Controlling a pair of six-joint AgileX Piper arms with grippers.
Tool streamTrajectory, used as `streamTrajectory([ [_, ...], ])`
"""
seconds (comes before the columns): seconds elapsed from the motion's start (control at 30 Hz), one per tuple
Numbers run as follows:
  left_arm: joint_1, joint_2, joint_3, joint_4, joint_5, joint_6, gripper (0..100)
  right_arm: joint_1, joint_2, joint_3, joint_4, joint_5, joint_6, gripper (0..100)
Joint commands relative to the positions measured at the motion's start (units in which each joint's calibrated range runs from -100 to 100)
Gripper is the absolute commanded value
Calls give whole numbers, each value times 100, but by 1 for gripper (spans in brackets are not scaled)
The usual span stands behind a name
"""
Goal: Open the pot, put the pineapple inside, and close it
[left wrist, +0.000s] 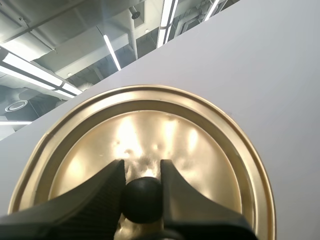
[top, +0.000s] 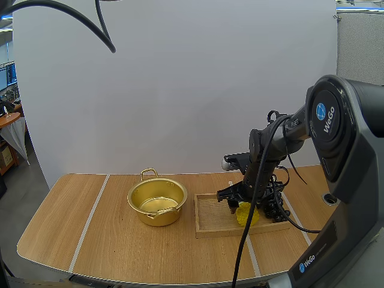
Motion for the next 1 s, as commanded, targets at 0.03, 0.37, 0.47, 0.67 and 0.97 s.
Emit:
streamTrajectory([
  [0.03,-11,2,-42,-5,-208,-65,0,-16,136,6,-69,-127,-52,100],
  [0.37,-11,2,-42,-5,-208,-65,0,-16,471,6,-69,-308,-52,100],
  [0.47,-11,2,-42,-5,-208,-65,0,-16,527,6,-69,-326,-52,100],
  [0.67,-11,2,-42,-5,-208,-65,0,-16,679,6,-69,-326,-52,100],
  [0.97,-11,2,-42,-5,-208,-65,0,-16,683,6,-69,-326,-52,15],
])
